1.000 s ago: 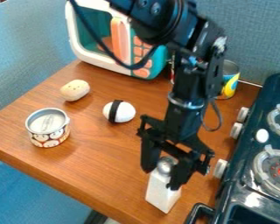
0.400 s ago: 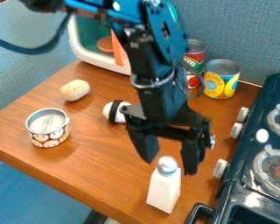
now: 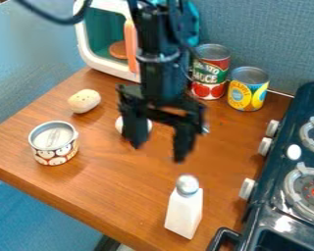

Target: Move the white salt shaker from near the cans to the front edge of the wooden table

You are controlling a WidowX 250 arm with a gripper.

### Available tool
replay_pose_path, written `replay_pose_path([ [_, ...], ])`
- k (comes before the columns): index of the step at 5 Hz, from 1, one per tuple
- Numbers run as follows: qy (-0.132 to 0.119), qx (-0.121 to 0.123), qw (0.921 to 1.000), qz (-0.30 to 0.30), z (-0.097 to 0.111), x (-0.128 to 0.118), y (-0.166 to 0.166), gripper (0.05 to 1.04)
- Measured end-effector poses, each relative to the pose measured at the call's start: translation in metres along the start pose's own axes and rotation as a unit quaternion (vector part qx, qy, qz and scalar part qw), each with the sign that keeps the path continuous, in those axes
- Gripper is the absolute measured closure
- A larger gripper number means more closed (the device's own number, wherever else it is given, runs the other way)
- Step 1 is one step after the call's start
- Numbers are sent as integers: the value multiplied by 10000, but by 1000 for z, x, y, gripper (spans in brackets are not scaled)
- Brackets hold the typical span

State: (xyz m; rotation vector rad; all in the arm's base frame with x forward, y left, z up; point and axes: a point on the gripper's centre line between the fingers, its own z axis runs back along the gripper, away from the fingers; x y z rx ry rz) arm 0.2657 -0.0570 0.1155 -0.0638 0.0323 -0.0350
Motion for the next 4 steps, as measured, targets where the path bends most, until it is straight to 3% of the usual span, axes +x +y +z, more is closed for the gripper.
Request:
replay_pose_path([
  [1, 173, 449, 9988, 53, 5, 14, 37, 77],
  [3, 58, 750, 9972, -29, 8, 28, 79, 77],
  [4, 160, 683, 9975, -20, -3, 29, 101, 77],
])
